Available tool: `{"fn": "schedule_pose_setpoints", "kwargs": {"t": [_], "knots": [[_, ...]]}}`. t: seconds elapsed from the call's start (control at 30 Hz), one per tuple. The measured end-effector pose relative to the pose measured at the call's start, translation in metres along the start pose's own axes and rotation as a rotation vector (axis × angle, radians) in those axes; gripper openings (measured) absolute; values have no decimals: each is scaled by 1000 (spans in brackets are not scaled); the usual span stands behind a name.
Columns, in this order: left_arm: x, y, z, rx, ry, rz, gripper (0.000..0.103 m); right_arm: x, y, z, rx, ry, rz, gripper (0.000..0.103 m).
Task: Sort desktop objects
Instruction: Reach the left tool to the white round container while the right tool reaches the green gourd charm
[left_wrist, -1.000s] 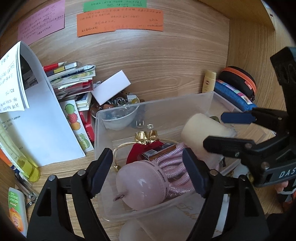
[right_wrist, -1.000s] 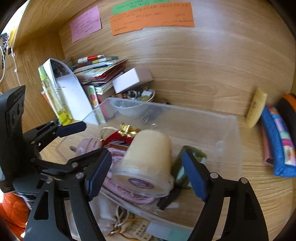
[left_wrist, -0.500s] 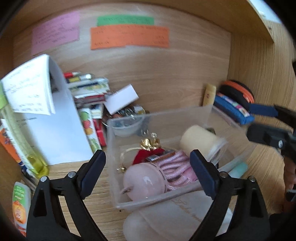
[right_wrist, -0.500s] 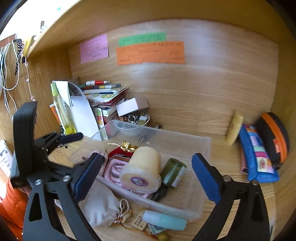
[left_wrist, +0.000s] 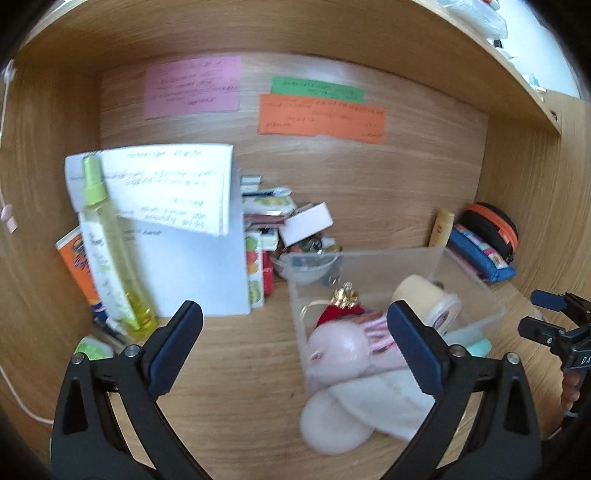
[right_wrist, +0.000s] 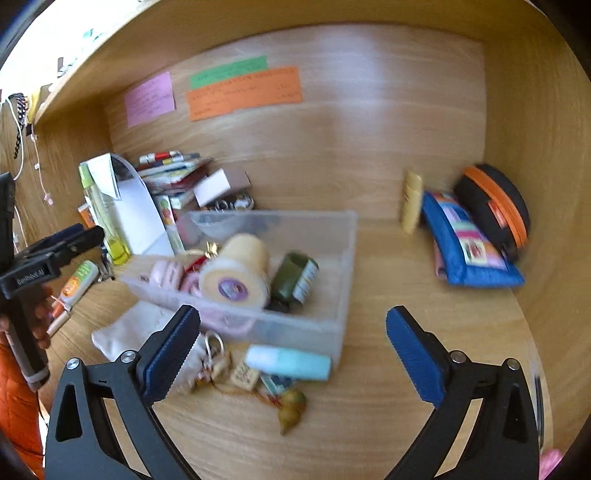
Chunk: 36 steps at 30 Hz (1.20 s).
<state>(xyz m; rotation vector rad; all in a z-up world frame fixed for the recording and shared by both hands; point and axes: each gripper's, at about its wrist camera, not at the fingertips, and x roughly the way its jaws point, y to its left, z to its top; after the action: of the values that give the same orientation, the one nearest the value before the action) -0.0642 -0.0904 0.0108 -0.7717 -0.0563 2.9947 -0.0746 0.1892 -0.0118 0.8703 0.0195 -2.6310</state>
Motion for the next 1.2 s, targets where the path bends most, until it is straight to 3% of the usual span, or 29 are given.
{"fn": "schedule_pose_setpoints", "kwargs": {"t": [0.3, 0.57, 0.77, 0.87, 0.93, 1.2], "knots": [[-4, 1, -40, 60, 94, 30, 101, 8, -6, -33, 23, 96, -16, 101], [16, 2, -74, 75, 231, 21, 101, 27, -8, -59, 30, 207, -37, 101], [26, -9, -76, 117, 265, -37, 101, 33, -8, -61, 15, 227, -52, 99], [34, -11, -74, 127, 282, -57, 102, 39, -6, -62, -13, 258, -49, 95], [40, -11, -73, 115, 294, -82, 102, 45, -5, -63, -27, 290, -30, 83], [50, -22, -76, 175, 346, -111, 102, 55, -1, -61, -83, 306, -13, 74]]}}
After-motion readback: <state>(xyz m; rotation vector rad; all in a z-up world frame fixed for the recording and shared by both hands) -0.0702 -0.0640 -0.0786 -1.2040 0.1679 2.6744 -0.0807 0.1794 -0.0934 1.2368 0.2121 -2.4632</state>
